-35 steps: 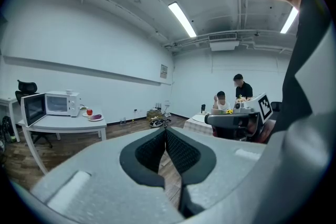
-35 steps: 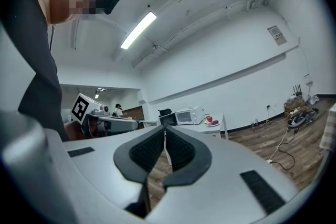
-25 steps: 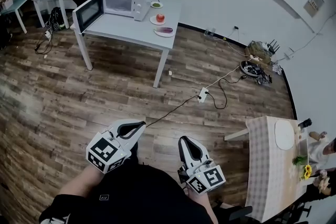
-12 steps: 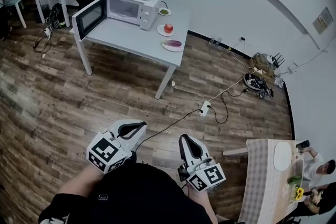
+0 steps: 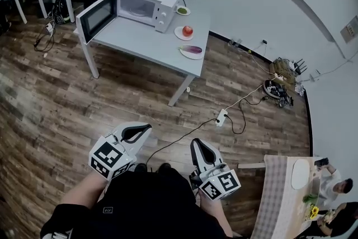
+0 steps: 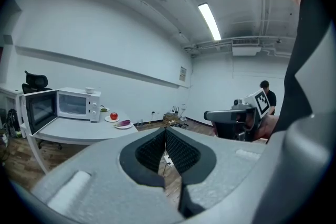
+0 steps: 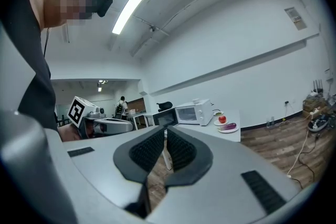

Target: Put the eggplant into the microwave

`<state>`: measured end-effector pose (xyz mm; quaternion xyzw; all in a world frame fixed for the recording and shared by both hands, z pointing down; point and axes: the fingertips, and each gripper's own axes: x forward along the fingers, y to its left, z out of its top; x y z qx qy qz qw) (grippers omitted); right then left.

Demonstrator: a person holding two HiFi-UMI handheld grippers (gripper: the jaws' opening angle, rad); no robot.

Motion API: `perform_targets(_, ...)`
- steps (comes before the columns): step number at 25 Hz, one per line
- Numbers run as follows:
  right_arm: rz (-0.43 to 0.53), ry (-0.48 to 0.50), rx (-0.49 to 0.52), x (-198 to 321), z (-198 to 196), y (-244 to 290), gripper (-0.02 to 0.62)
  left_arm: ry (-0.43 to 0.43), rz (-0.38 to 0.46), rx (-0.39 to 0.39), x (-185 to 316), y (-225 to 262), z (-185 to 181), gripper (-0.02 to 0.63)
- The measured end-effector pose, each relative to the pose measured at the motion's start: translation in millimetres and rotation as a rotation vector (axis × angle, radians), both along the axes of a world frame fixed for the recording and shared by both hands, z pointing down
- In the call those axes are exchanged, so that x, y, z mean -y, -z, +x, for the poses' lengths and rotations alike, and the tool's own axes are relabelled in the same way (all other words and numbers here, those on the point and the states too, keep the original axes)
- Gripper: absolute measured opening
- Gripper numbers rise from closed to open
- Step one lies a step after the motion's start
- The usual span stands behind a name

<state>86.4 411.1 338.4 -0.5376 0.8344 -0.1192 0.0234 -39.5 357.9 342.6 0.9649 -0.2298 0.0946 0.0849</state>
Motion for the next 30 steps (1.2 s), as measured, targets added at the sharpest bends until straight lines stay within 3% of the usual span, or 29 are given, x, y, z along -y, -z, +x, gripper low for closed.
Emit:
perform_targets(9,-0.007,0.045,0.010,54.3,15.9,-11.5,0.018,0.048,-0.012,0.012,50.0,-11.8,13.4,0.009)
perform_targets(30,0.031,0.209,0.000,220.1,144.2,-18.6,0.018,0.205,-0.019,0.078,190.2,2.3,137.4,0.009)
